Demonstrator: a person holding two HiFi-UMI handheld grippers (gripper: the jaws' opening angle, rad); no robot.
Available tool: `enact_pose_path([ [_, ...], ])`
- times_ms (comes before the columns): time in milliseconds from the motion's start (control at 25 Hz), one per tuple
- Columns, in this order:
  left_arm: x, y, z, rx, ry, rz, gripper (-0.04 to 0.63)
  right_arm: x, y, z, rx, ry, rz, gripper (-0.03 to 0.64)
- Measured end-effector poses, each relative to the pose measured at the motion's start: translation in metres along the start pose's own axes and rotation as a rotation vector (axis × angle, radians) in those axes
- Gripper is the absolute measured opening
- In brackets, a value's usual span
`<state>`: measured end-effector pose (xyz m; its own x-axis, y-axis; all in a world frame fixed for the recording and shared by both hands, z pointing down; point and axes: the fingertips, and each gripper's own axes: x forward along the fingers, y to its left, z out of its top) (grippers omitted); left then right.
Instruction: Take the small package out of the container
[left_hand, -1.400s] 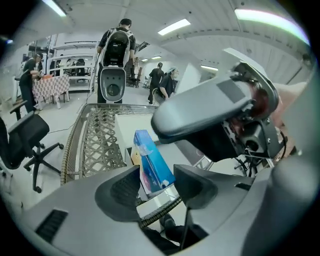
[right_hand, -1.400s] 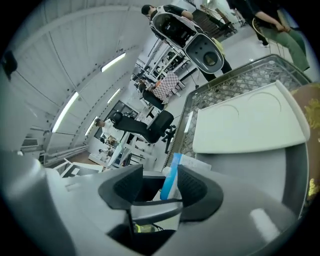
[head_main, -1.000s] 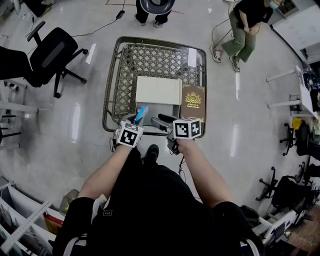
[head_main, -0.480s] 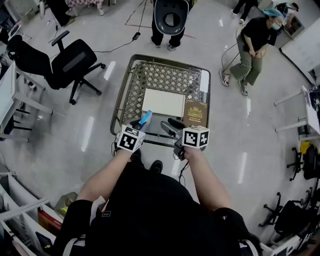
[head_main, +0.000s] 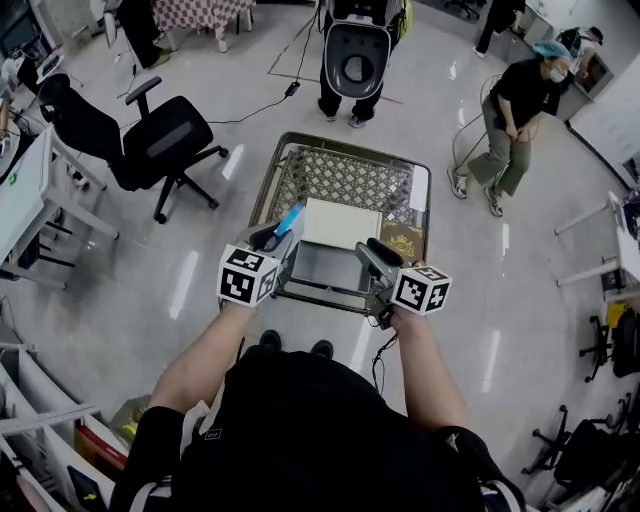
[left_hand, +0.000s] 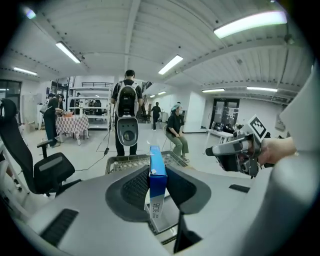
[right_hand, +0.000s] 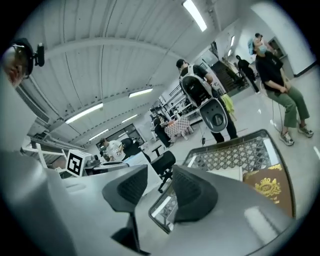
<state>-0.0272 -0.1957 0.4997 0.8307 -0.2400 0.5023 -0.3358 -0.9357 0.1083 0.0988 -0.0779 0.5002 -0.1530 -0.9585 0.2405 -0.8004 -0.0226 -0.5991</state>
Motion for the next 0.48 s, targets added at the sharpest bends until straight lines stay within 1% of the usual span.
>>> enact_pose_path([
  [120, -0.018, 0.011, 0.031, -0.008, -0.063, -0.005, 0.098, -0.015, 0.0, 0.026, -0.03, -0.078, -0.046, 0.138],
  [240, -0.034, 0.025, 0.057, 0.01, -0.102, -0.003, 0.099, -0.021, 0.01, 0.047, -0.073, -0.126, -0.07, 0.11],
  [360, -0.05, 0.042, 0.074, 0.031, -0.119, 0.01, 0.098, -0.021, 0.029, 0.068, -0.126, -0.174, -0.079, 0.075],
  [480, -0.07, 0.05, 0.088, 0.037, -0.159, 0.014, 0.098, -0.03, 0.053, 0.09, -0.209, -0.206, -0.077, 0.022],
])
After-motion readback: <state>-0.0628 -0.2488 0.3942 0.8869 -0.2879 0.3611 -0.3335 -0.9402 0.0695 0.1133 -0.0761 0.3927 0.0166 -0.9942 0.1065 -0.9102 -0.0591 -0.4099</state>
